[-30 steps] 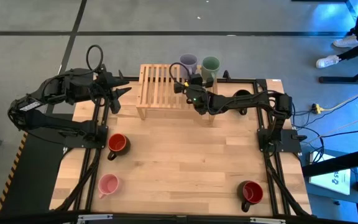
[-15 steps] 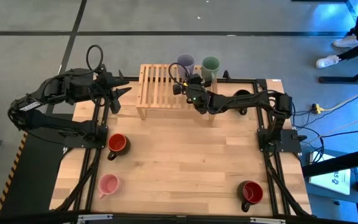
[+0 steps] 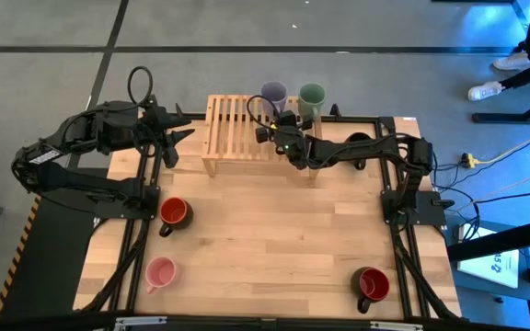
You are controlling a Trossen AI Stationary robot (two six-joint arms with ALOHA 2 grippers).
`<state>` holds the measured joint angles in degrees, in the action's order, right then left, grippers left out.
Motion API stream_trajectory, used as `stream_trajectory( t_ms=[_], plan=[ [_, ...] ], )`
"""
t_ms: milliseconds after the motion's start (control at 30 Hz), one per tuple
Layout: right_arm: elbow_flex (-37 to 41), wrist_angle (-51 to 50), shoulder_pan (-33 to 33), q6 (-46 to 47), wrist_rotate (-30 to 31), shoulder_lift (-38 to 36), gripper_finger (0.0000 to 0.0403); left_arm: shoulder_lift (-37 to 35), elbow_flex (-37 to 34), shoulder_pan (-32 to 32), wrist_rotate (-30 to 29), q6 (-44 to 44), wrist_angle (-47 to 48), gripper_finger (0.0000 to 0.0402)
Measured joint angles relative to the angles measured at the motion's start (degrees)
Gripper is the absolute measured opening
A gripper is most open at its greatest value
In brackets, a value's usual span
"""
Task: Place coffee mugs
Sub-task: Put the purple mug on the shelf, then put the pink mug on the shelf
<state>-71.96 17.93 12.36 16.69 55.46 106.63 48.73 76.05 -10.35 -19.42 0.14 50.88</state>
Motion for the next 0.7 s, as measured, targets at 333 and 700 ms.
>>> stream_trajectory(
  t_ms=[333,700],
  plan=[
    [0.0,-0.2,0.0,0.0,0.3,0.0,0.0136,0.0,0.0,0.0,0.0,0.0,0.0,0.0109],
    [-8.2,-7.6,-1.8,-6.8,3.5,-0.1,0.0165,0.0,0.0,0.0,0.0,0.0,0.0,0.0109]
  ],
)
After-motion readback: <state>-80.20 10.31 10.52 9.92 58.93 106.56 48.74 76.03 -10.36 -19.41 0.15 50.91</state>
